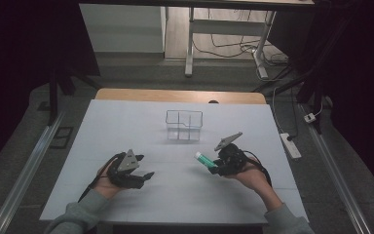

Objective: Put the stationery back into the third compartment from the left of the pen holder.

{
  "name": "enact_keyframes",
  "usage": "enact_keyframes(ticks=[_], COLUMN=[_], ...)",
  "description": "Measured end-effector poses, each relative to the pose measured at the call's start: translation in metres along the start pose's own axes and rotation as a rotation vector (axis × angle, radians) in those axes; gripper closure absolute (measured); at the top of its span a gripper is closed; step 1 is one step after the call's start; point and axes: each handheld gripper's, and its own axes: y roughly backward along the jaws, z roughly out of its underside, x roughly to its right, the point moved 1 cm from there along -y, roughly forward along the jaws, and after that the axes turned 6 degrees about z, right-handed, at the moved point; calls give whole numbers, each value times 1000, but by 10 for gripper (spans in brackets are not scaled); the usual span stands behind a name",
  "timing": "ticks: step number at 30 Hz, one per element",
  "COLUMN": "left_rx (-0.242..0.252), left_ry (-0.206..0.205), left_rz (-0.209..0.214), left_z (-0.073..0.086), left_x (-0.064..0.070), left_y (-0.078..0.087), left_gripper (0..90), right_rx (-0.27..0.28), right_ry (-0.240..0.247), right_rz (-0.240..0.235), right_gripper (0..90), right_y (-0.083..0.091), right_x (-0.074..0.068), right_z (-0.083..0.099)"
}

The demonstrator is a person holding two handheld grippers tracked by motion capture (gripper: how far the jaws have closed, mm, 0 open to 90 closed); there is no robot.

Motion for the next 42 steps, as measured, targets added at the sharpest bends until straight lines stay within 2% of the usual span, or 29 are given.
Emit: enact_keyframes(ticks=[4, 6, 9, 13, 16, 20, 24, 31, 37, 42], left_rx=[16, 2, 26, 24, 0, -19, -25, -51, -66, -91], left_ry=[14, 5, 1, -46, -91, -132, -163, -238, -280, -306], left_rz=[-10, -32, -44, -47, -46, -44, -26, 14, 44, 30], left_z=[-1, -4, -12, -25, -32, -38, -43, -55, -60, -61], left_x=[-2, -3, -3, 5, 11, 18, 21, 30, 33, 35], left_y=[0, 1, 2, -3, -8, -15, -20, -34, -47, -55], left_gripper=[279, 268, 258, 261, 262, 263, 281, 280, 289, 277], right_rx=[-1, 1, 1, -4, -15, -23, -36, -59, -76, -90], right_ry=[10, 17, 23, 45, 57, 71, 98, 114, 123, 118], right_rz=[-7, -12, -18, -38, -54, -74, -89, -113, -135, -155], right_gripper=[646, 646, 646, 646, 646, 646, 646, 646, 646, 646], right_y=[-3, -3, -5, -8, -11, -18, -23, -32, -41, -44], right_x=[-2, -3, -3, -4, -5, -10, -15, -21, -26, -27], right_z=[-4, -5, -9, -14, -19, -26, -31, -37, -40, -41])
